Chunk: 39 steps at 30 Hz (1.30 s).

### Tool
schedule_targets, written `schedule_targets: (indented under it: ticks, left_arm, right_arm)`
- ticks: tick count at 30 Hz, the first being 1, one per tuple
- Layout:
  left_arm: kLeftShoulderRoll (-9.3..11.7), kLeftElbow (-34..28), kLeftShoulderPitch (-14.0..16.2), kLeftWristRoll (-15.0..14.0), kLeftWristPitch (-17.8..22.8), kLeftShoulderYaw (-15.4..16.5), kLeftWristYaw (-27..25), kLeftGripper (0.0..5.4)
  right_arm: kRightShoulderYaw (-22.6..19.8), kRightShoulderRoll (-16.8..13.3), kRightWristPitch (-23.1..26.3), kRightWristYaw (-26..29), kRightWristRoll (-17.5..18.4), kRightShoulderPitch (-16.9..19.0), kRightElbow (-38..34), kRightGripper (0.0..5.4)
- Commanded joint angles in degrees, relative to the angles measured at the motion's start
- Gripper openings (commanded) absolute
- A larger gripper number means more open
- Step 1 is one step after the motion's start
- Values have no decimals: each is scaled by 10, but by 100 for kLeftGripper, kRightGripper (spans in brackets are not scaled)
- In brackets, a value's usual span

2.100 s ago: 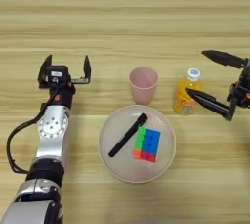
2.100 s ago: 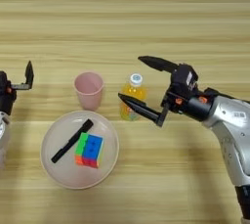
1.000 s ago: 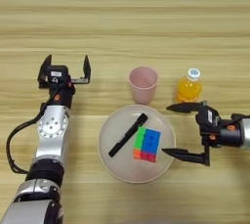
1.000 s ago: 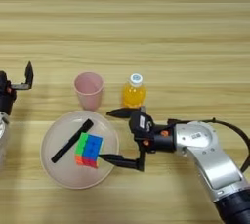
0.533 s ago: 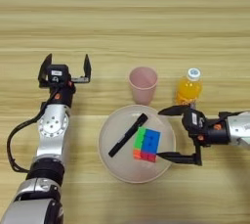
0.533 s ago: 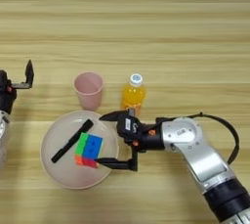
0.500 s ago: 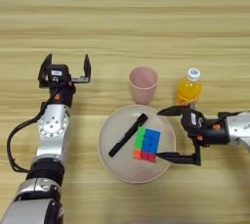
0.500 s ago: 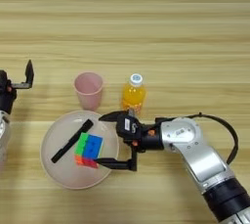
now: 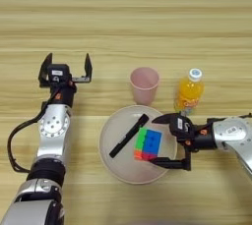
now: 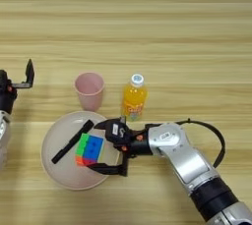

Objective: Move the objects on the table

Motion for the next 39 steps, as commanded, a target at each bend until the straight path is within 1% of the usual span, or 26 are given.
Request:
schedule_targets:
  ticks: [1, 4, 5, 10, 12, 20, 32, 39]
  left_arm:
    - [-1, -6, 3, 8, 6, -4, 4, 540]
    - [-1, -8, 4, 9, 7, -4, 5, 540]
    - [-1, -8, 4, 9, 7, -5, 5, 540]
    - [-2, -11, 6, 9, 7, -6, 7, 540]
    - [-2, -11, 6, 9, 7, -7, 8, 540]
    - [-3, -12, 6, 9, 7, -8, 9, 540]
    - [-2, -13, 6, 8, 7, -8, 10, 540]
    - [-2, -8, 4, 8, 6, -8, 9, 540]
  right_arm:
    - [4, 0, 8, -7, -14, -5, 11, 536]
    - [7, 3, 6, -9, -19, -4, 19, 536]
    - [7, 5, 5, -11, -21, -5, 23, 528]
    - [6, 11, 5, -19, -29, -11, 43, 467]
    - [6, 13, 5, -22, -34, -14, 53, 432]
    - [13, 19, -3, -23, -50, -20, 90, 337]
    - [14, 23, -10, -22, -51, -19, 96, 331]
    - [6, 28, -11, -22, -41, -21, 84, 331]
